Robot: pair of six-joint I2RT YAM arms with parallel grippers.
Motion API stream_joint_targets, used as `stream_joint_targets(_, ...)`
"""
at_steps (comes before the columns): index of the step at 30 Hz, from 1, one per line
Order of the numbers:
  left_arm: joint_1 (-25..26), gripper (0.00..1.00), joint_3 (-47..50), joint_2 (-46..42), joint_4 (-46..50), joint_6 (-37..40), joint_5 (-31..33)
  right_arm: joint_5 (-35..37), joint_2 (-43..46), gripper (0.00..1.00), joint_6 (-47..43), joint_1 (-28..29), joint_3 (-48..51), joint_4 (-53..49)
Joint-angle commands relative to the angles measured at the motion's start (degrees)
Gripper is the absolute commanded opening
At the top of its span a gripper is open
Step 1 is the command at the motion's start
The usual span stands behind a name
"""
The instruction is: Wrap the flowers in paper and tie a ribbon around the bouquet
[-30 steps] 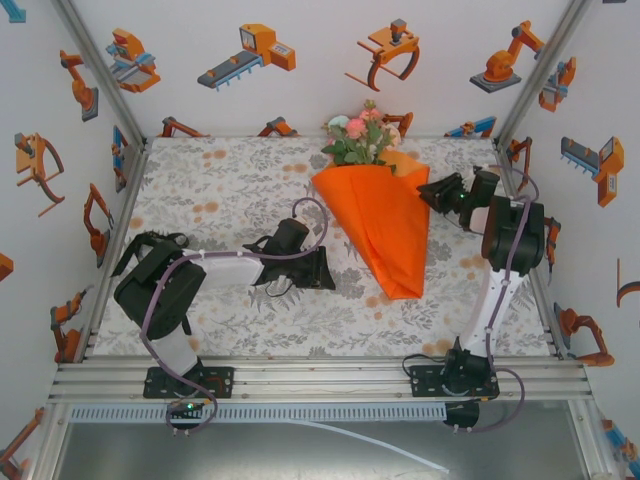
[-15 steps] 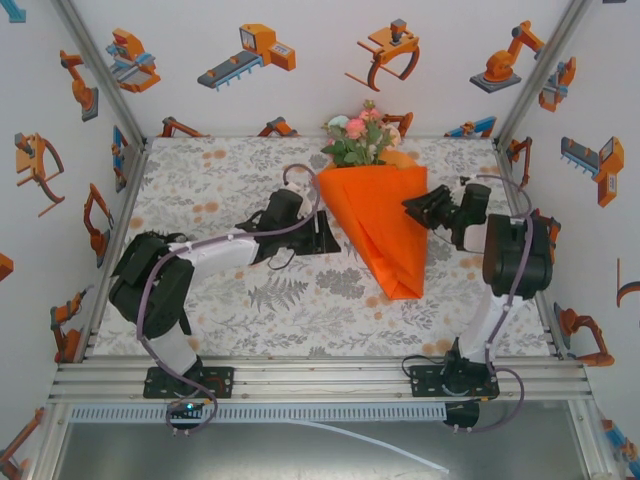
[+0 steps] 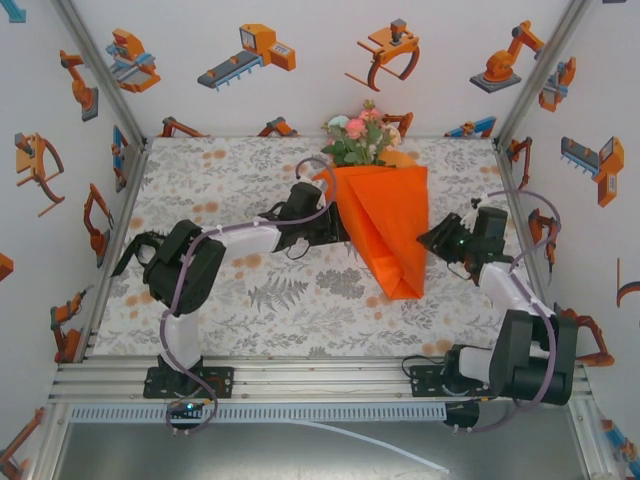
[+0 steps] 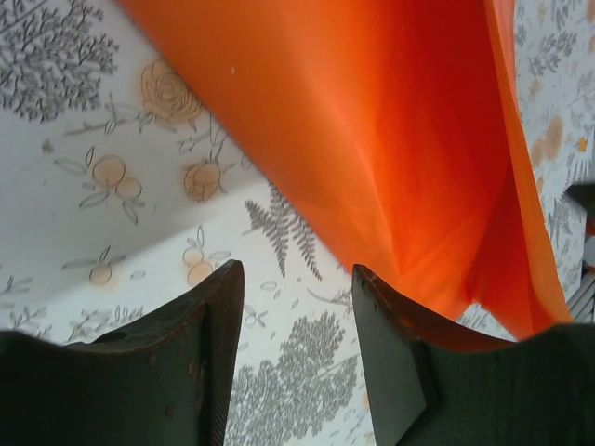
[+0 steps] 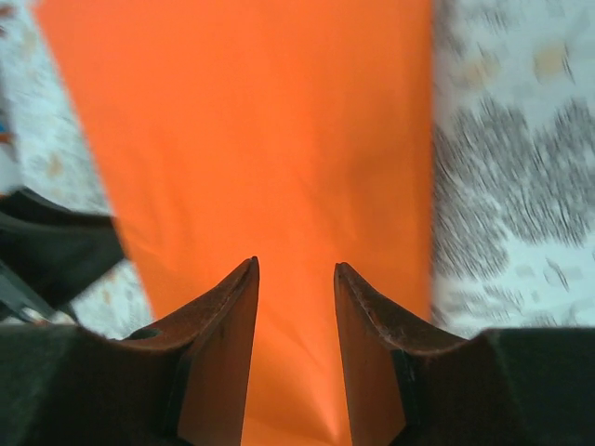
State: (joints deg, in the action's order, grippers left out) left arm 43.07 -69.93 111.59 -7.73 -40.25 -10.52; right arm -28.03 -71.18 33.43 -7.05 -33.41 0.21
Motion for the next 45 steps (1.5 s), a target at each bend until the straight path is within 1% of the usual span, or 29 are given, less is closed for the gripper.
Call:
stream_joint_targets(1,1.09,0.49,-2.69,1.98,0.33,-0.95,0.77,1.49,1.96,0.38,-5.46,4.81,2.71,-9.25)
stream_joint_targets(3,0.98,0.48,-3.29,3.06,0.61,-1.27,1.35,2.84,3.19,0.37,-4.00,8.49,3.83,-9.65)
stream_joint_targets(6,0.57,0.48,-3.61,4.13,0.49,-1.32,2.32,4.29,5.57,0.36,0.99,12.91,7.19,-7.11)
stream_joint_targets(8,-0.19,0.48,-3.70,4.82,0.35,-1.24,2.10,6.73,6.71,0.37,4.18,17.00,9.97,-3.81)
stream_joint_targets(10,-0.76,0.48,-3.24,5.08,-0.12,-0.97,1.77,8.07,5.75,0.37,6.03,19.67,11.90,-0.76)
stream_joint_targets(13,-1.60,0.48,-1.79,4.05,-0.51,0.09,1.82,8.36,2.96,0.37,6.56,20.90,11.69,0.23)
stream_joint_targets(16,-2.68,0.48,0.16,1.12,-0.47,1.10,2.30,8.34,3.56,0.37,6.31,22.29,9.67,-1.37)
stream_joint_targets(18,-3.20,0.48,0.82,-0.97,0.21,2.27,1.97,8.80,5.66,0.37,5.75,22.30,7.85,-4.15)
stream_joint_targets(22,-2.71,0.50,2.11,-4.92,1.48,4.45,1.68,10.65,11.33,0.38,3.89,22.28,3.50,-10.31)
stream_joint_targets(25,-2.26,0.51,3.30,-7.41,1.40,4.99,1.86,11.95,12.98,0.38,2.47,21.97,-0.31,-13.92)
stream_joint_targets(28,-1.70,0.52,4.39,-9.19,1.21,5.72,1.95,12.85,12.83,0.38,1.02,20.77,-3.84,-15.73)
stream_joint_targets(32,-1.23,0.56,5.91,-11.02,0.11,6.85,0.69,14.30,11.34,0.38,-0.95,17.30,-7.23,-16.90)
stream_joint_targets(34,-1.14,0.58,7.11,-12.38,-0.85,7.25,1.13,15.39,9.78,0.39,-2.37,15.27,-8.26,-17.02)
stream_joint_targets(39,-1.10,0.65,7.96,-15.14,0.53,9.03,1.80,11.34,7.03,0.44,-7.60,14.70,-10.69,-17.76)
stream_joint_targets(42,-1.21,0.67,8.86,-17.18,1.66,9.44,4.15,11.13,7.10,0.45,-8.58,14.70,-10.24,-17.83)
stream_joint_targets(45,-1.43,0.70,10.13,-20.04,2.85,9.53,7.84,11.57,7.90,0.45,-8.87,14.70,-9.58,-17.96)
